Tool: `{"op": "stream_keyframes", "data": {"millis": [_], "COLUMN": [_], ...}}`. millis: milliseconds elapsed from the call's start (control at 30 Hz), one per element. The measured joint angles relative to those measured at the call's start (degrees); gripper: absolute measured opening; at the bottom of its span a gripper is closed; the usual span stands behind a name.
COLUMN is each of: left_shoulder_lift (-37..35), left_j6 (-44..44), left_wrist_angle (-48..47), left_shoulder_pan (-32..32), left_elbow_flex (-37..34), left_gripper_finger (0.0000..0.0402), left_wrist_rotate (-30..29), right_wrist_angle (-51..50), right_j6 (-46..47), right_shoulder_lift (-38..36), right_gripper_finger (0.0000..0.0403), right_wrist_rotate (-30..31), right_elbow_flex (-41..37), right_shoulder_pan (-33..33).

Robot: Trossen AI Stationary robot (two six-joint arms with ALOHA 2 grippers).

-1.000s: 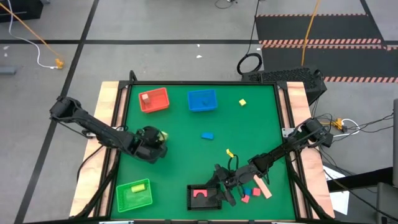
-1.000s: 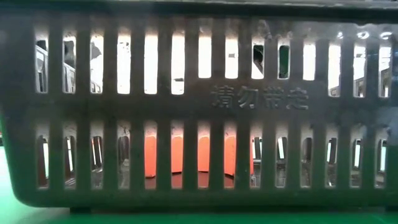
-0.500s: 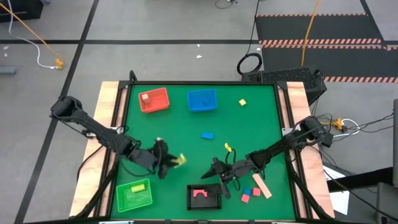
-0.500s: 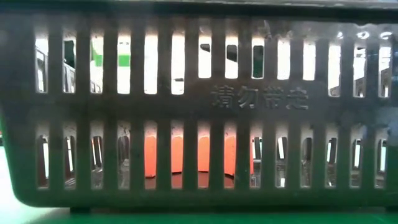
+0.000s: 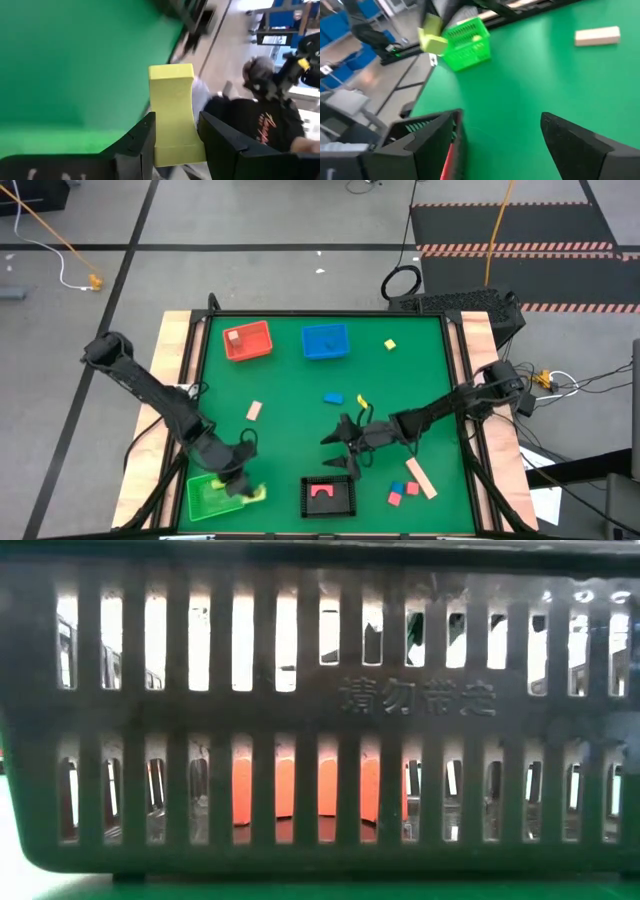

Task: Sort & place blocks by color
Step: Put the bottom green block into the green bin

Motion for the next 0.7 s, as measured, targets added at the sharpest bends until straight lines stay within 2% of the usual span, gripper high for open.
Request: {"op": "stream_keyframes", "data": {"millis": [267,567,700], "left_shoulder_lift": [-0.48,-0.48,-0.50], "left_j6": [-19.56,-29.79,-32.64], "left_wrist_angle": [0.45,0.12,-5.25], "left_shoulder_pan": [-9.06,-15.02,-15.75], "left_elbow_flex": [0.00,0.00,0.00], "left_gripper_finger": [0.0127,0.0127,0.0127], "left_wrist_rotate": [-1.06,-1.10,-1.25], "right_wrist_angle": [-3.61,-6.24,-6.66], "right_j6": [-0.55,-0.99,-1.96], "right_shoulder_lift": [0.00,0.00,0.00], "right_gripper_finger": [0.0293,0.0293,0.0293], "right_wrist_rotate": [0.00,0.02,0.02], "right_elbow_flex": [0.00,0.00,0.00], "right_shoulder_pan": [-3.38,-7.59,-9.41]}}
